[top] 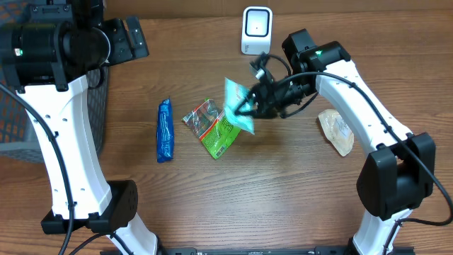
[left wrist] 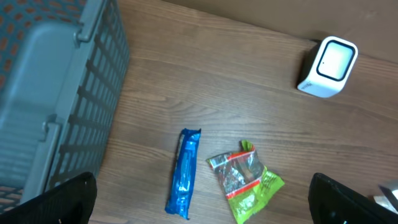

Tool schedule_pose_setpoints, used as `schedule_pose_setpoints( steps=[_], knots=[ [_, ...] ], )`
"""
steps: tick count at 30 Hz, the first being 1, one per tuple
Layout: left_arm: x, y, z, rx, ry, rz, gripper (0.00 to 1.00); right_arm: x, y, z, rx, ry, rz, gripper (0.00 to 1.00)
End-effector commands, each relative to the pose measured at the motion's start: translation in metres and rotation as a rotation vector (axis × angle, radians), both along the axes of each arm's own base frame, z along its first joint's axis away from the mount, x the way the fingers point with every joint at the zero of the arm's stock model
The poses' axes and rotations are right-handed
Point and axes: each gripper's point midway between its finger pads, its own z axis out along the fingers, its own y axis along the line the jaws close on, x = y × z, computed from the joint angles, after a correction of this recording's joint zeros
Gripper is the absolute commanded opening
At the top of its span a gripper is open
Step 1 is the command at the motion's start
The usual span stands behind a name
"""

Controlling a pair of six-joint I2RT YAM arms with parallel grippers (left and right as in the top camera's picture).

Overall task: Scan the item barcode
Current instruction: 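Lift the wipes pack up to the white scanner, then carry the wipes pack right and lower it onto the table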

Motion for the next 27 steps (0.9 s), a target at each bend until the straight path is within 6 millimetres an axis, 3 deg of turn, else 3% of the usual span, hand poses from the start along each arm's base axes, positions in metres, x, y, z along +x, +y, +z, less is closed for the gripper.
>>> schedule_pose_setpoints(
  steps=[1,3,5,7,15,22,25,27],
  knots=[
    [0.001,-0.001,-0.003,-0.033,0.01,0.007,1.0,0.03,-0.094,-0.07,-0.759,-0.103,-0.253,0.04],
    [0.001,-0.001,-0.003,-0.033,0.01,0.007,1.0,0.038,-0.137,-0.074,-1.048,-0.175,-0.365,0.04],
    [0.001,-0.001,-0.003,-0.033,0.01,0.007,1.0,0.045,-0.171,-0.063,-1.29,-0.275,-0.484,0.04],
    [0.001,-0.001,-0.003,-0.036,0.01,0.01,1.0,0.051,-0.187,-0.049,-1.436,-0.377,-0.564,0.04],
    [0.001,-0.002,-0.003,-0.035,0.01,0.007,1.0,0.051,-0.153,-0.045,-1.562,-0.61,-0.454,0.04],
    [0.001,-0.002,-0.003,-0.036,0.01,0.008,1.0,0.03,-0.122,-0.079,-1.737,-0.705,-0.119,0.04],
    [0.001,-0.002,-0.004,-0.036,0.011,0.008,1.0,0.019,-0.113,-0.08,-1.825,-0.773,-0.006,0.26],
    [0.001,-0.002,-0.004,-0.036,0.011,0.008,1.0,0.011,-0.103,-0.078,-1.828,-0.805,0.002,0.32]
  ],
)
